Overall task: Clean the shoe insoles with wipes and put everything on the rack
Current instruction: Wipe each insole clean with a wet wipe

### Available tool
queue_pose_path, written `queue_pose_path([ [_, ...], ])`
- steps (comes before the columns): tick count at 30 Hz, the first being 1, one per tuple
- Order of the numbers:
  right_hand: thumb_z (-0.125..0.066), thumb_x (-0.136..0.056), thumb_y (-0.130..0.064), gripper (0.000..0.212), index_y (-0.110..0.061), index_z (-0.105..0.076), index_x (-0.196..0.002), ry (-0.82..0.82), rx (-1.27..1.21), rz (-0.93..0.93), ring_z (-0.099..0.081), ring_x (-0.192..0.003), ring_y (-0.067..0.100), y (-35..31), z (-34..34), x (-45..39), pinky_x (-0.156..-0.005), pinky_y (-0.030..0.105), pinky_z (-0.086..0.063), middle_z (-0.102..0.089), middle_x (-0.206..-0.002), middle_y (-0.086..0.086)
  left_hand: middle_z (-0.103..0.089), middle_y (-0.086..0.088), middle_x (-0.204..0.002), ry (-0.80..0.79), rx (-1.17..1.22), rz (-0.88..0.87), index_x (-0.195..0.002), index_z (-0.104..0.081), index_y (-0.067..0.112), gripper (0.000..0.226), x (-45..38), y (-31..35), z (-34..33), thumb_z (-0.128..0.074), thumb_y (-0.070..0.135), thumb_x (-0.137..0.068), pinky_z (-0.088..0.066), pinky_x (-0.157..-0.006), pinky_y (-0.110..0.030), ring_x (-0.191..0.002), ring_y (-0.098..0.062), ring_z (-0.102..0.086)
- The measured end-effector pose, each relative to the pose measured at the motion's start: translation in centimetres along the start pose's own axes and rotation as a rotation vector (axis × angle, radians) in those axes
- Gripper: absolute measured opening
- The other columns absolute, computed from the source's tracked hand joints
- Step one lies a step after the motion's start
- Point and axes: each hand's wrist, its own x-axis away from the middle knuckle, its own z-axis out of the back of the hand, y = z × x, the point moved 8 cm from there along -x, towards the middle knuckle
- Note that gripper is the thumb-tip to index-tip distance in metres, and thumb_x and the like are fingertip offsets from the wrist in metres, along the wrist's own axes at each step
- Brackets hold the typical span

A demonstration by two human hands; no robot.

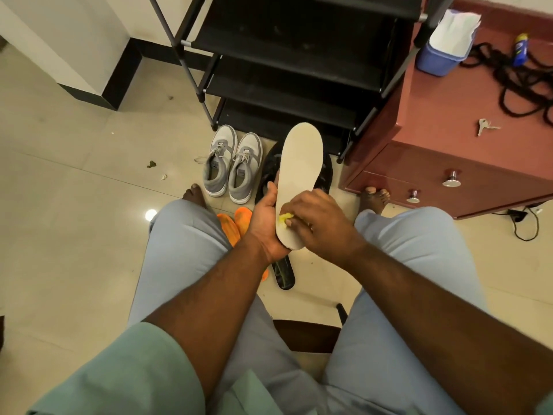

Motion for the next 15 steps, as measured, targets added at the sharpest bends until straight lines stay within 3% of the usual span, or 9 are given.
queue_pose_path([
  [3,-0.054,-0.09,-0.015,0.023,-0.013,-0.067,-0.108,0.12,0.041,-0.21,-0.052,-0.099,0.024,2.6,0.9,-2.5,-0.089,0.042,-0.044,-0.063,-0.105,0.007,-0.073,-0.009,-0.097,0.018,-0.078,0.018,-0.113,-0.065,0.019,0.061,0.1,-1.0,-0.3,-0.028,0.064,-0.098,-0.052,-0.082,-0.037,-0.085,-0.024,-0.07],
  [6,-0.051,-0.095,-0.018,0.027,-0.016,-0.061,-0.12,0.121,0.031,-0.426,-0.045,-0.113,0.02,5.5,1.6,-3.9,-0.1,0.033,-0.034,-0.058,-0.122,0.004,-0.072,-0.004,-0.09,0.025,-0.153,-0.012,-0.113,-0.064,0.026,0.056,0.0,-1.0,-0.2,-0.024,0.064,-0.099,-0.046,-0.066,-0.034,-0.077,-0.022,-0.063],
  [10,-0.058,-0.091,-0.013,0.021,-0.014,-0.066,-0.109,-0.01,-0.155,-0.269,-0.05,-0.104,0.018,2.7,0.1,-2.4,-0.093,0.032,-0.041,-0.06,-0.108,0.004,-0.074,-0.01,-0.089,0.022,-0.083,-0.008,-0.101,-0.074,0.016,0.067,-0.4,-0.2,0.3,-0.027,0.064,-0.098,-0.057,-0.066,-0.033,-0.076,-0.025,-0.071],
  [12,-0.061,-0.089,-0.011,0.019,-0.012,-0.068,-0.106,-0.058,-0.256,-0.198,-0.051,-0.097,0.014,0.8,-0.5,0.1,-0.084,0.023,-0.04,-0.062,-0.101,0.004,-0.074,-0.012,-0.089,0.006,-0.034,-0.02,-0.093,-0.079,0.008,0.078,-0.7,0.2,0.5,-0.025,0.065,-0.098,-0.061,-0.064,-0.032,-0.076,-0.025,-0.073],
  [15,-0.063,-0.086,-0.017,0.019,-0.012,-0.07,-0.103,-0.062,-0.224,-0.113,-0.05,-0.091,0.009,0.1,-0.5,2.1,-0.079,0.014,-0.034,-0.064,-0.096,0.002,-0.068,-0.014,-0.101,0.045,-0.018,-0.017,-0.117,-0.066,0.003,0.08,-1.3,0.4,1.2,-0.024,0.069,-0.097,-0.06,-0.069,-0.034,-0.087,-0.026,-0.066],
])
